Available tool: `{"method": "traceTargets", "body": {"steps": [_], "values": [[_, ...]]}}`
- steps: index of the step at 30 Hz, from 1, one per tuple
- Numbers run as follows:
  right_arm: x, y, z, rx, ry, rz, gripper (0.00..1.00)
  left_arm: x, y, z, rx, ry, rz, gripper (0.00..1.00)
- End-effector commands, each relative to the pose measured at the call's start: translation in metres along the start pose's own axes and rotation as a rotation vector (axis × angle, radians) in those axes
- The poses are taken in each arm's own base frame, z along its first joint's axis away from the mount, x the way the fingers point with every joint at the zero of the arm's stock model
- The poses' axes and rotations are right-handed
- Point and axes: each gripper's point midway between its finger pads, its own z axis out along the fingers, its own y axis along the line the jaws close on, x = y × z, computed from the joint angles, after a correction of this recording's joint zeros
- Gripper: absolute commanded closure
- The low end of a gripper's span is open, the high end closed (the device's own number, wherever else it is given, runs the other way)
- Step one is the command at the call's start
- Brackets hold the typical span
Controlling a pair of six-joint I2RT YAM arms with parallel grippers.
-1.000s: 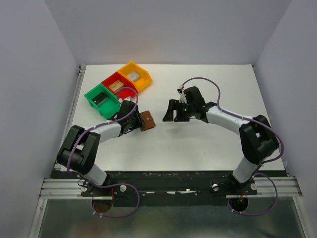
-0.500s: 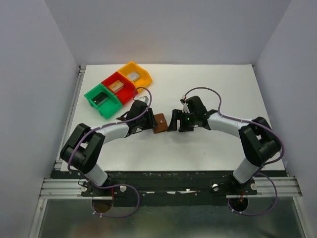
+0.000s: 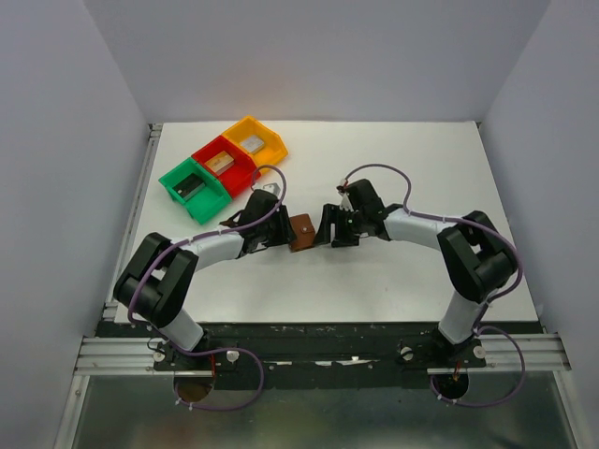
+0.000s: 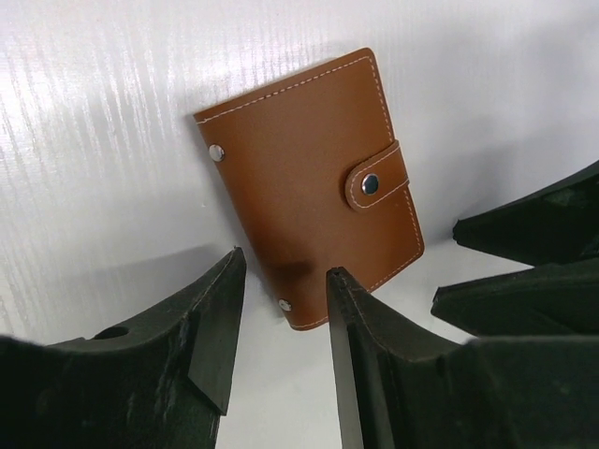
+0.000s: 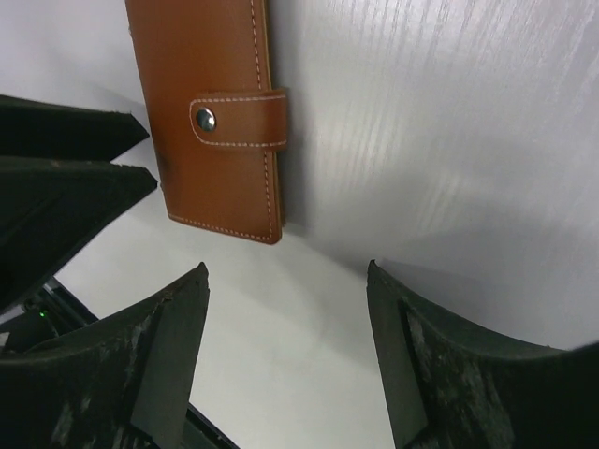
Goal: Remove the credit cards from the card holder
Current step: Move the card holder to the center of the board, then pick up the card holder from the center of the board.
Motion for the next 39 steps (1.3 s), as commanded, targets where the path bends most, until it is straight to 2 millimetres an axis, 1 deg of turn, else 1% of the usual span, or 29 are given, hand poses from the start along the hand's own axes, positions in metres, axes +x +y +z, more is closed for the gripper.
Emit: {"method": "traceTargets", "body": {"steps": [1,2,3,7,10,12,21,22,25,34,39], "values": [[-0.010,0.011,0.011,-0.038,0.002,-0.001,0.26,-0.003,0.007,0.004,-0.050,0.001,0.025,0.49],[-0.011,0.012,0.012,-0.046,0.002,-0.003,0.27,0.001,0.010,0.003,-0.064,0.020,0.027,0.49],[-0.012,0.013,0.012,-0.051,0.002,-0.003,0.28,0.002,0.012,0.003,-0.069,0.020,0.029,0.49],[-0.011,0.019,0.016,-0.088,0.024,-0.014,0.41,0.003,0.015,0.004,-0.081,0.023,0.033,0.49],[-0.009,0.021,0.020,-0.111,0.034,-0.011,0.47,0.005,0.016,0.006,-0.084,0.030,0.032,0.50],[-0.009,0.022,0.021,-0.118,0.041,-0.006,0.48,0.004,0.015,0.007,-0.082,0.030,0.034,0.50],[-0.003,0.025,0.026,-0.160,0.062,0.026,0.51,0.008,0.016,0.013,-0.077,0.044,0.033,0.51],[-0.008,0.029,0.027,-0.180,0.043,0.022,0.51,0.008,0.016,0.013,-0.075,0.044,0.034,0.51],[-0.008,0.030,0.027,-0.214,0.042,0.047,0.51,0.009,0.017,0.014,-0.077,0.050,0.037,0.51],[-0.017,0.021,0.030,-0.227,0.034,0.113,0.51,0.012,0.020,0.016,-0.085,0.058,0.039,0.51],[-0.018,0.007,0.031,-0.160,0.024,0.126,0.45,0.010,0.019,0.015,-0.085,0.051,0.043,0.51]]}}
